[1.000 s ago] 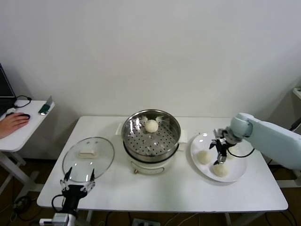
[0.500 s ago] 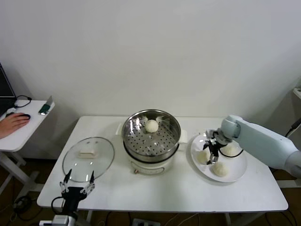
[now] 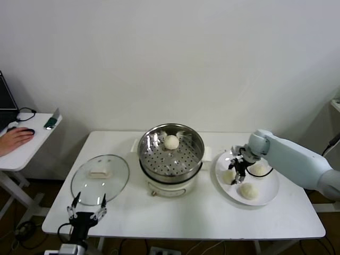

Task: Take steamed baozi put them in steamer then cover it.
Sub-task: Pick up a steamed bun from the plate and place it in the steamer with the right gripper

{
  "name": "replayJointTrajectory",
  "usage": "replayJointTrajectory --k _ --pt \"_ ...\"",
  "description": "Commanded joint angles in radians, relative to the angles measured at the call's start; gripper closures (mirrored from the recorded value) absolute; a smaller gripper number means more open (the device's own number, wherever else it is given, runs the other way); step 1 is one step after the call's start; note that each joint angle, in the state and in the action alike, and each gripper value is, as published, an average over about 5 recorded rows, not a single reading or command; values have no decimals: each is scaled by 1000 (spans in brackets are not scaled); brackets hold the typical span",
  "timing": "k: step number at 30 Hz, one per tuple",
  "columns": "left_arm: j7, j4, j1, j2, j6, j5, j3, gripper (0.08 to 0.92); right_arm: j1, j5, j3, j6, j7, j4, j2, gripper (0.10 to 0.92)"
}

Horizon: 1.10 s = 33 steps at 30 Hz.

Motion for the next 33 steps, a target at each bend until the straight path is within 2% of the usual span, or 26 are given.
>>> replayJointTrajectory --k 1,9,14,19,27,33 --pt "0 -4 1 -1 1 1 2 177 73 56 -40 1 -5 4 -13 346" --pt "0 -20 4 -4 11 13 15 177 420 288 -276 0 -28 14 -22 344" --pt "-2 -26 9 -8 16 24 30 177 657 483 -448 -12 -35 14 54 342" --pt "4 -39 11 -19 17 39 48 177 727 659 -485 -78 -10 18 160 338" --pt "8 -96 35 -37 20 38 82 177 732 803 -494 -151 59 61 342 342" --pt "2 -99 26 -43 19 49 88 177 665 793 -496 -165 91 44 458 341"
